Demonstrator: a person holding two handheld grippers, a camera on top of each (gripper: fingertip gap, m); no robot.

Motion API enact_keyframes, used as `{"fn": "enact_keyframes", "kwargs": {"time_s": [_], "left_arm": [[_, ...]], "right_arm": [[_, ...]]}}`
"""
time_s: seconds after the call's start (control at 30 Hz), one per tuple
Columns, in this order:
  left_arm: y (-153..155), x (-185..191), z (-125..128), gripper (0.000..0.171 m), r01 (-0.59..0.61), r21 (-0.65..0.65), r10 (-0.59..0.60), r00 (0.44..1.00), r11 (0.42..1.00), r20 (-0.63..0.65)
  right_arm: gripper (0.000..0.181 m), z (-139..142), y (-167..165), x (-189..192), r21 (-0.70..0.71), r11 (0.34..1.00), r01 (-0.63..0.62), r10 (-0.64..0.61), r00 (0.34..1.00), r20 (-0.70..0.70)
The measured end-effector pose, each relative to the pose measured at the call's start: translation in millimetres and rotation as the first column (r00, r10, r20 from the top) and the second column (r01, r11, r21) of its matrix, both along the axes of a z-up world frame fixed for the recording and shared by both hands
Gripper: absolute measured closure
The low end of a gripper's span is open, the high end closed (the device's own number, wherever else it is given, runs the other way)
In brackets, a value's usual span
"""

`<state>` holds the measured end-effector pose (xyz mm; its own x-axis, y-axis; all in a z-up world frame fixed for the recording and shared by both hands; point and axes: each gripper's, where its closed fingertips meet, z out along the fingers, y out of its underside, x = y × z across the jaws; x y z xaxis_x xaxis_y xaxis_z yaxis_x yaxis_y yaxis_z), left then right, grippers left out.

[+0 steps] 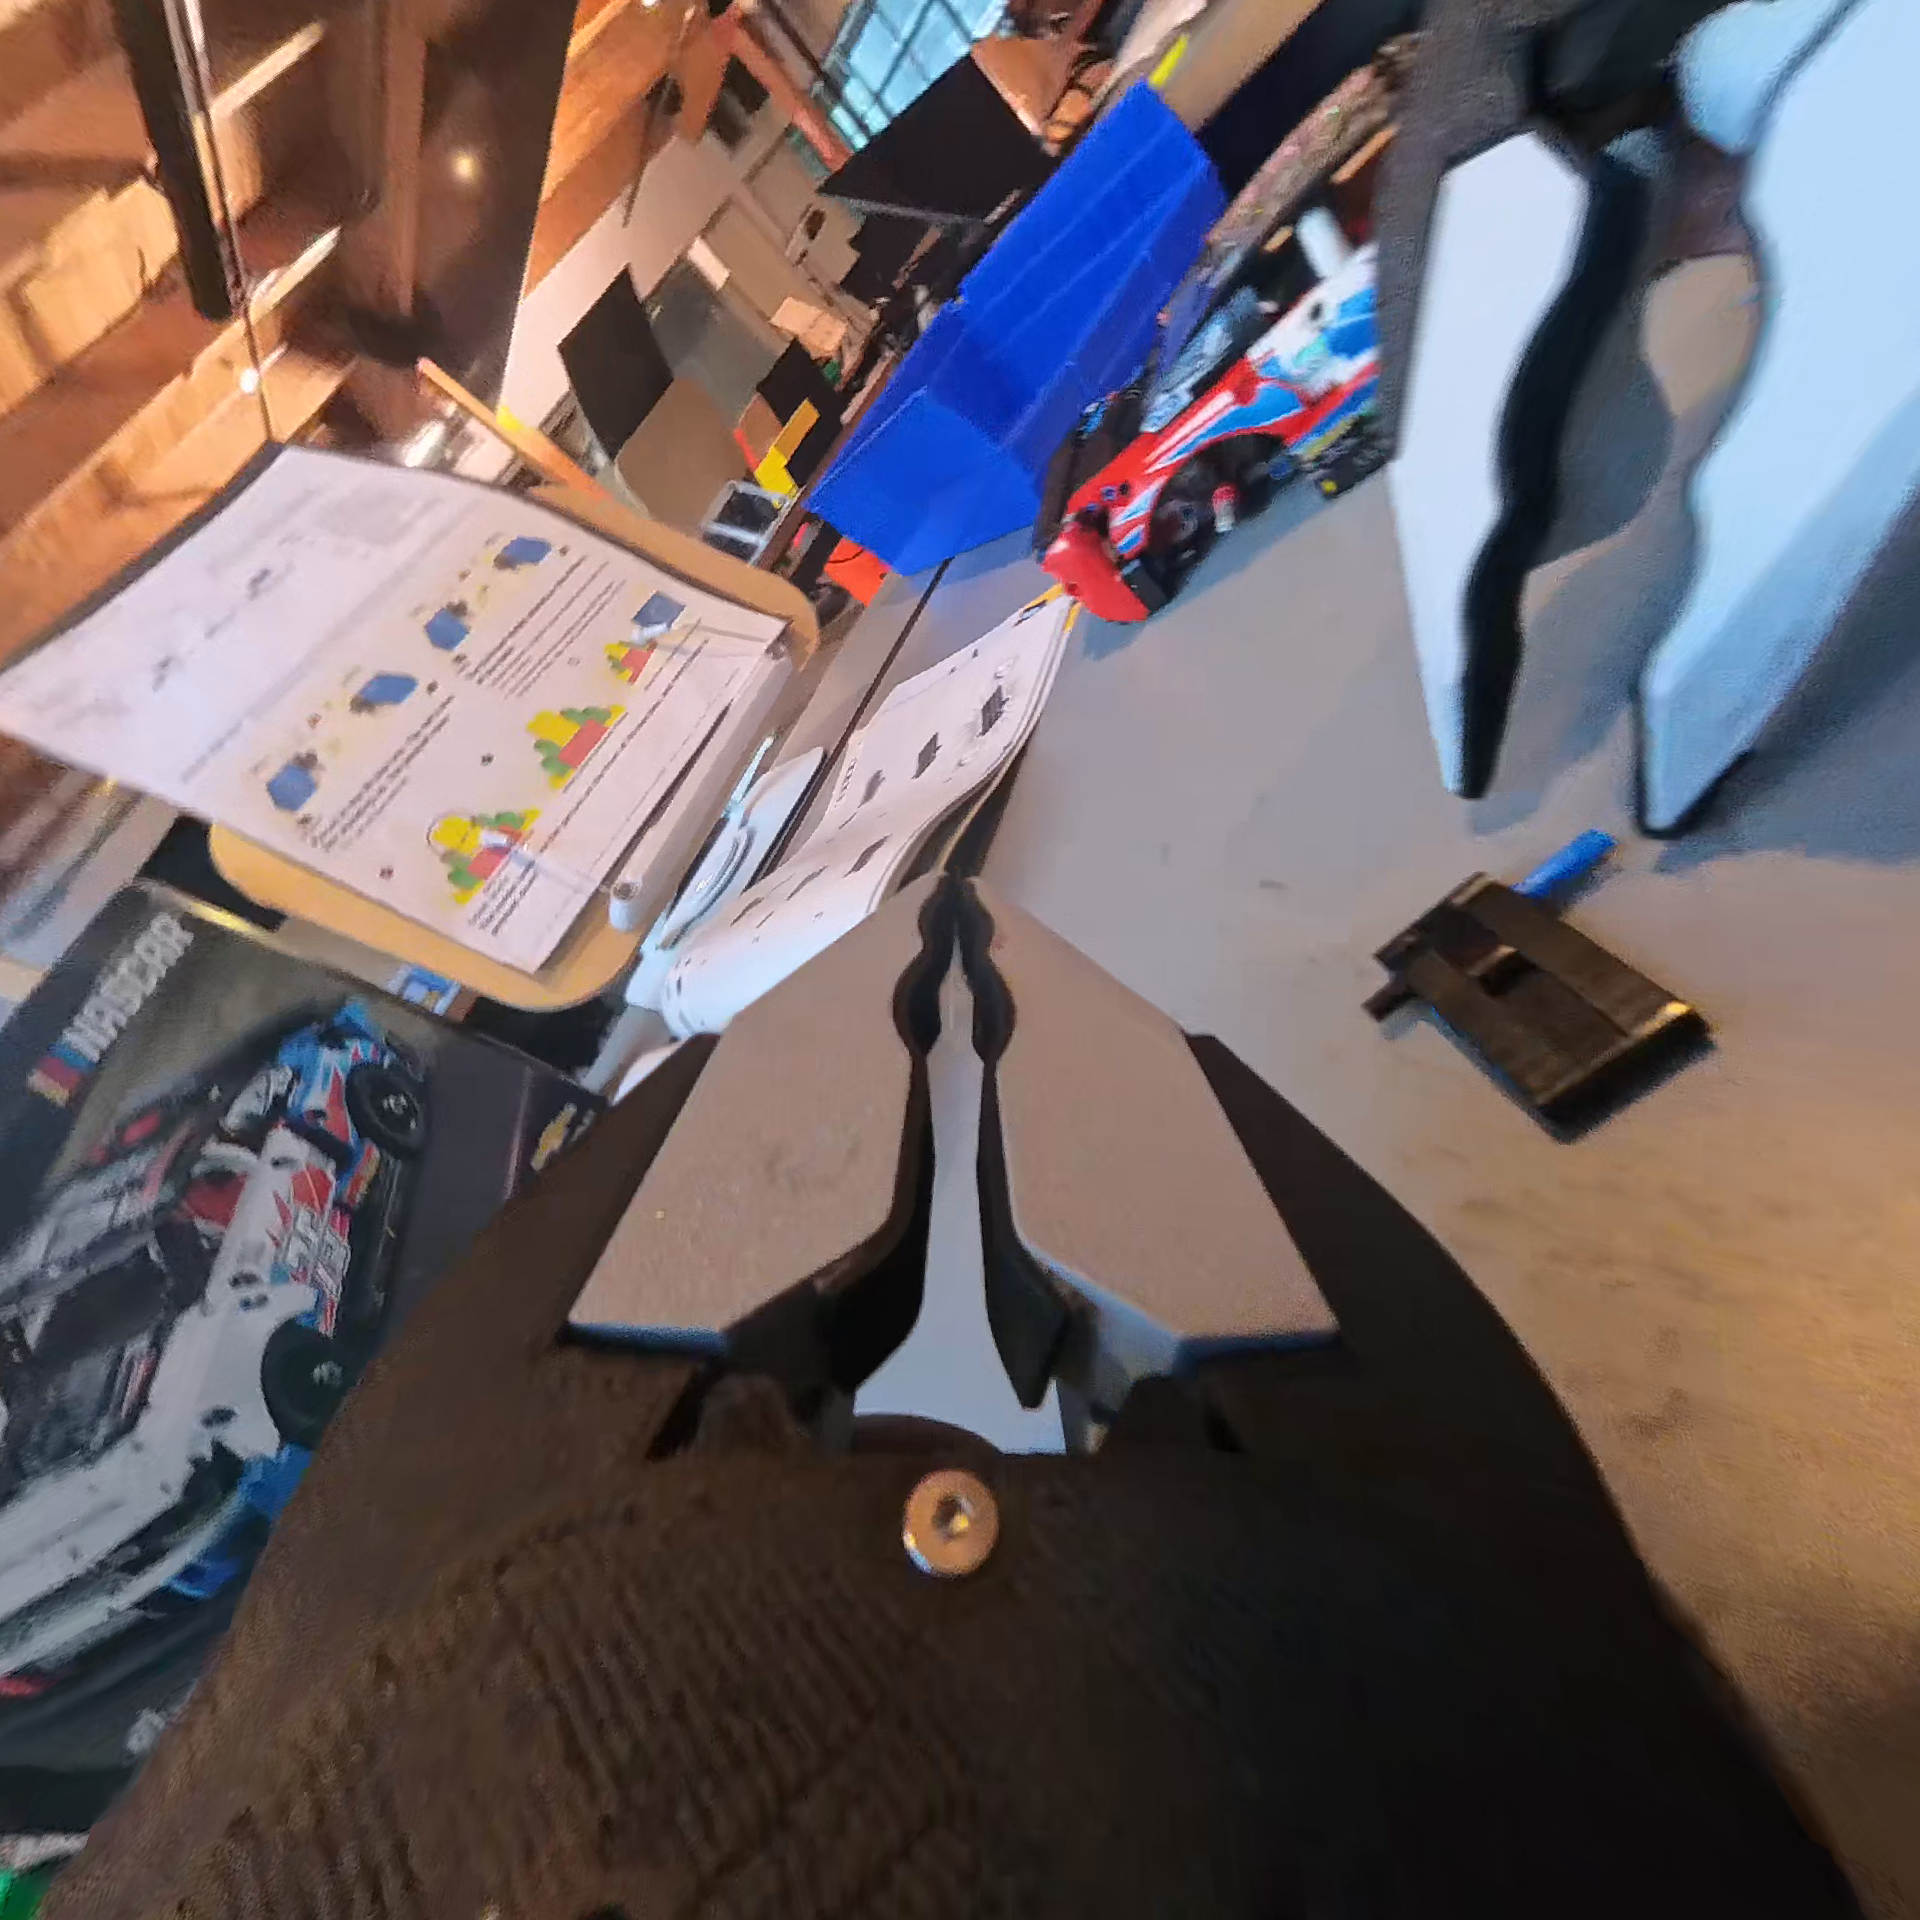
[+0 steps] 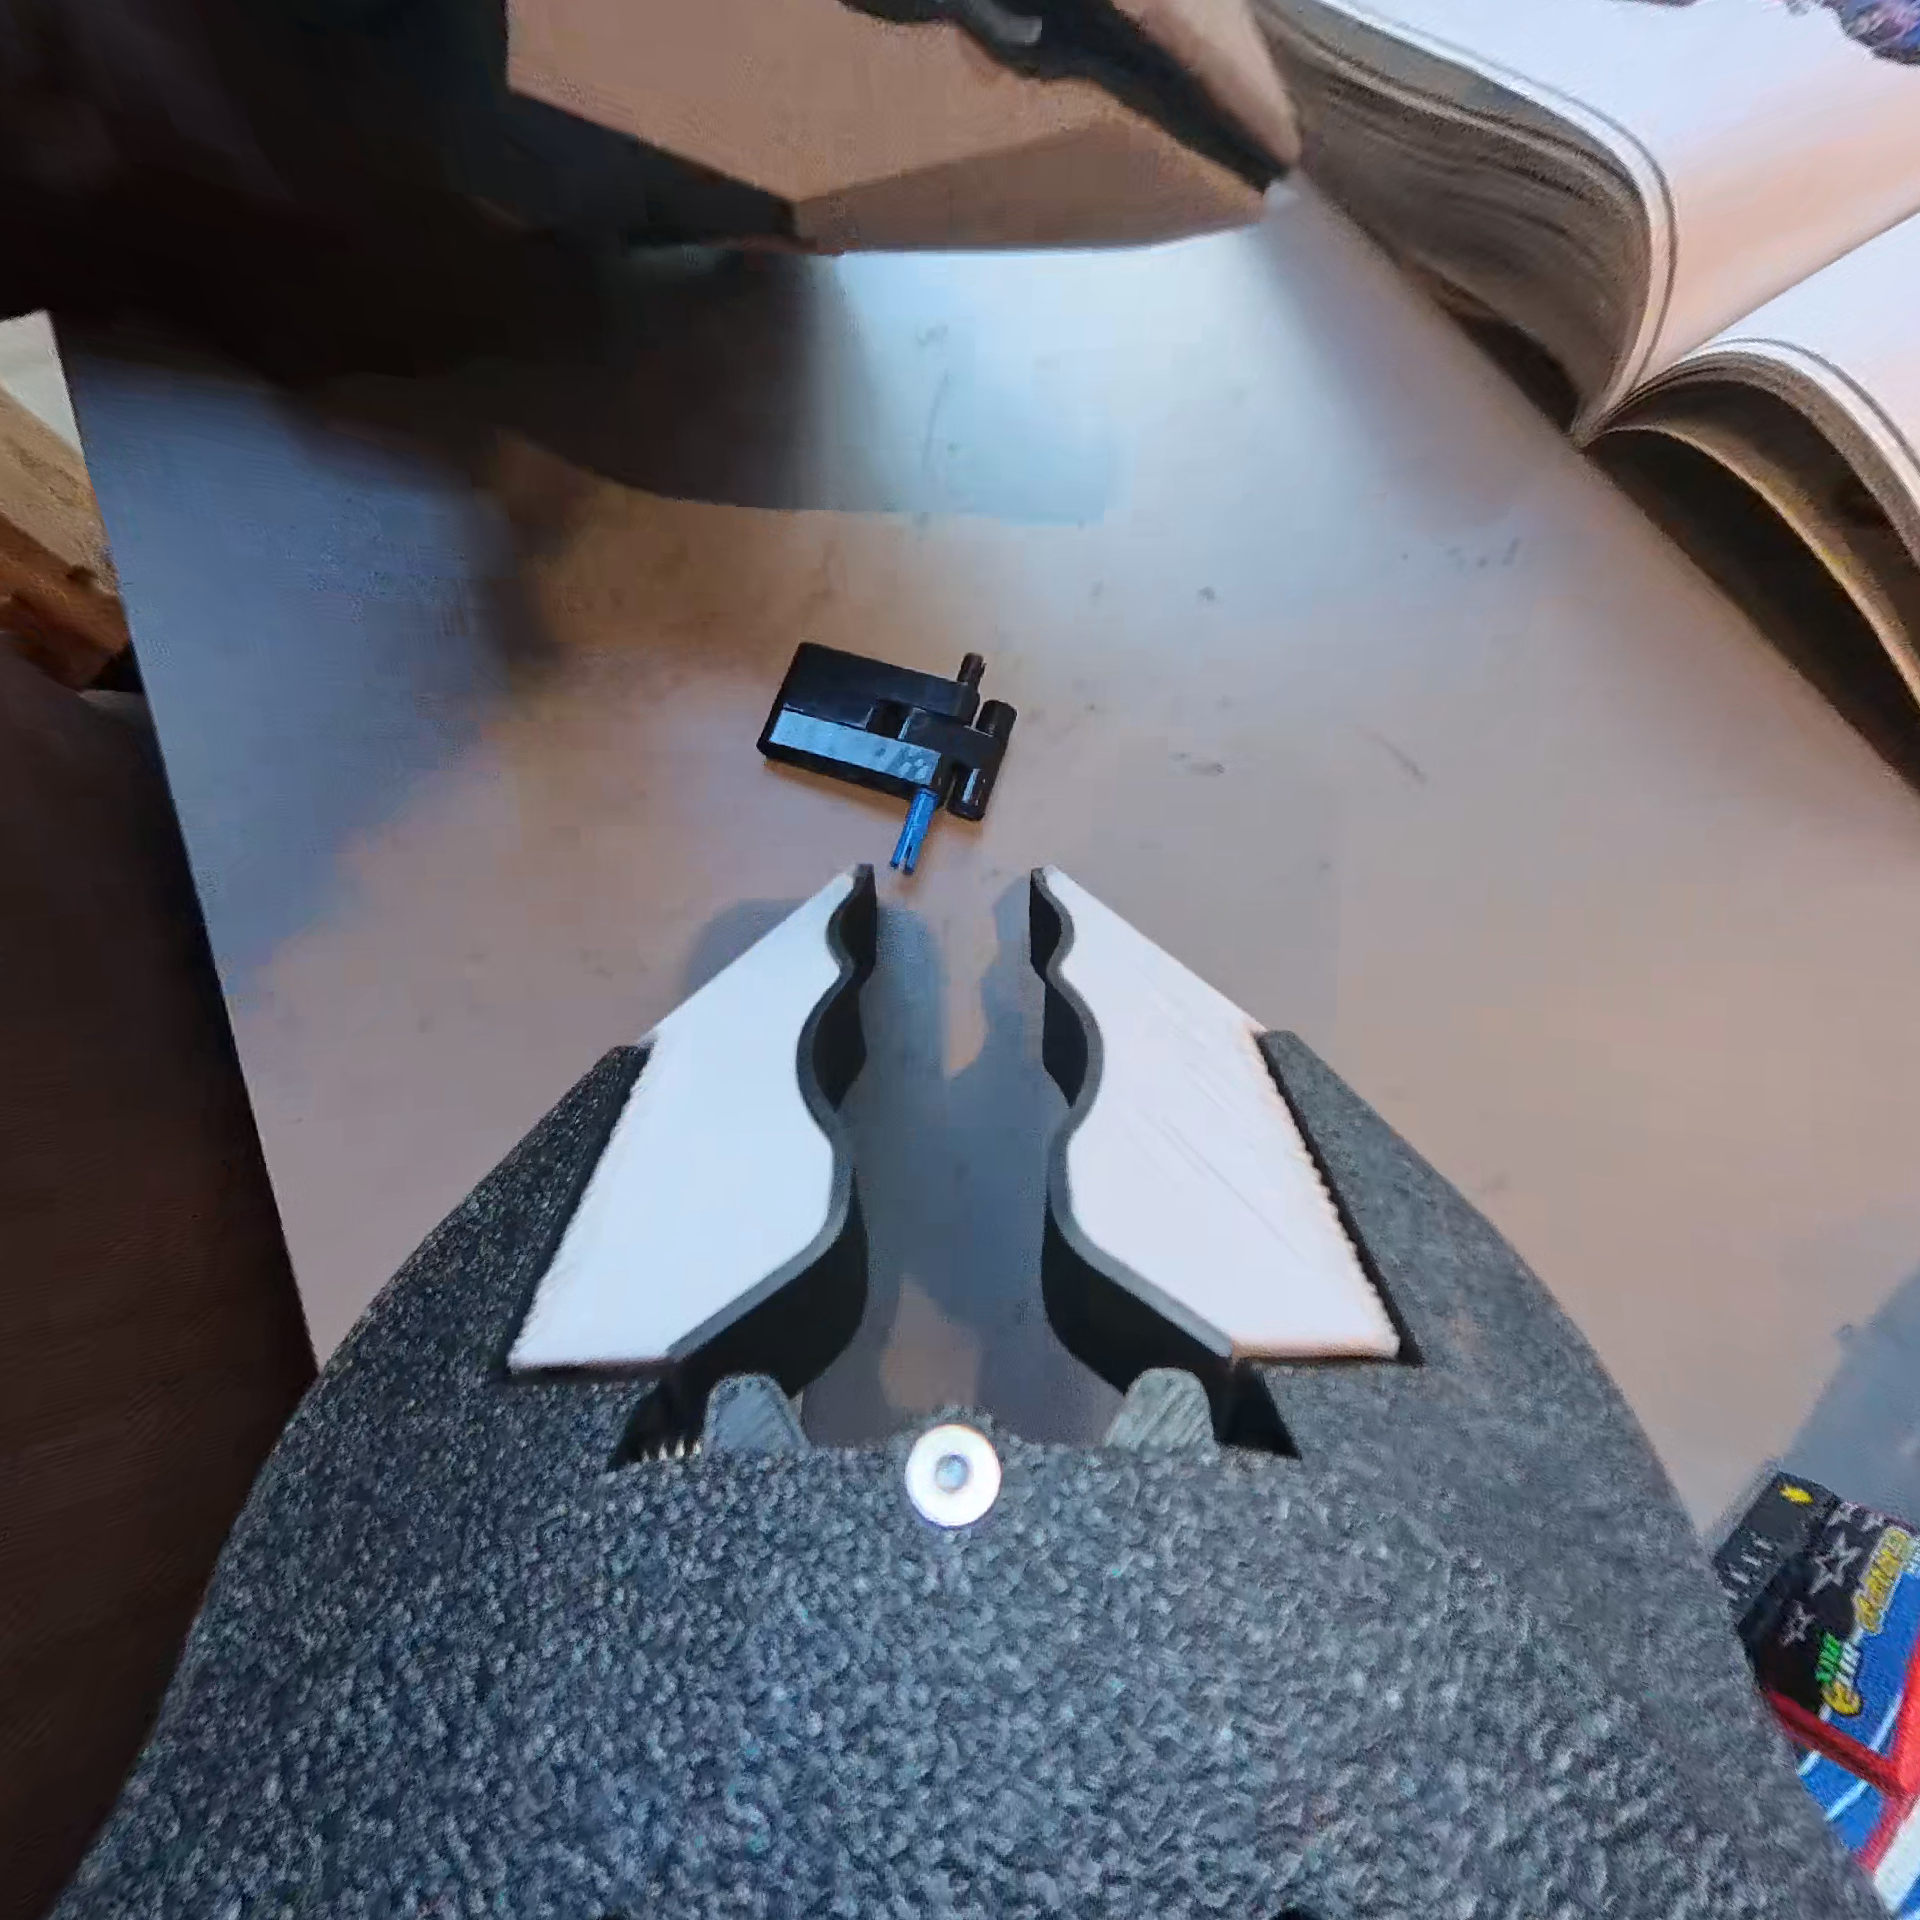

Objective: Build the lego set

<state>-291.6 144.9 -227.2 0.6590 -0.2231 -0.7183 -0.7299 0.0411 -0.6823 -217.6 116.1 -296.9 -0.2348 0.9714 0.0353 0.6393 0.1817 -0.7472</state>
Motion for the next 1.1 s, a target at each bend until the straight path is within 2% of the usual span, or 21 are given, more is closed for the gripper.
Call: {"fn": "enact_keyframes", "kwargs": {"time_s": [0.1,0.17,0.37,0.47,0.63,0.8,1.1], "left_arm": [[-2,17,-5,0.171,0.058,-0.004,-0.058,0.997,0.998,-0.051],[-3,24,-8,0.171,0.080,-0.012,-0.081,0.995,0.997,-0.059],[0,29,-8,0.171,0.102,-0.019,-0.102,0.994,0.995,-0.025],[3,29,-2,0.171,0.103,0.001,-0.103,0.995,0.995,-0.011],[-5,41,0,0.171,0.170,0.032,-0.168,0.984,0.985,-0.051],[-5,51,-1,0.171,0.203,0.032,-0.201,0.978,0.979,-0.056],[-4,49,7,0.171,0.189,0.072,-0.183,0.980,0.979,-0.076]], "right_arm": [[0.155,-4,1,-1,-0.002,1.000,-0.005,0.005,1.000,0.029],[0.151,-4,6,-3,-0.015,1.000,0.014,-0.014,0.999,0.033],[0.164,-3,57,-14,0.057,0.984,0.166,-0.167,0.986,0.000],[0.165,7,67,-16,0.035,0.979,0.200,-0.197,0.978,-0.062],[0.164,22,54,-15,-0.022,0.993,0.116,-0.118,0.982,-0.148],[0.168,28,43,-15,0.079,0.995,0.066,-0.048,0.976,-0.212],[0.164,40,45,-16,0.077,0.994,0.079,-0.055,0.958,-0.281]]}}
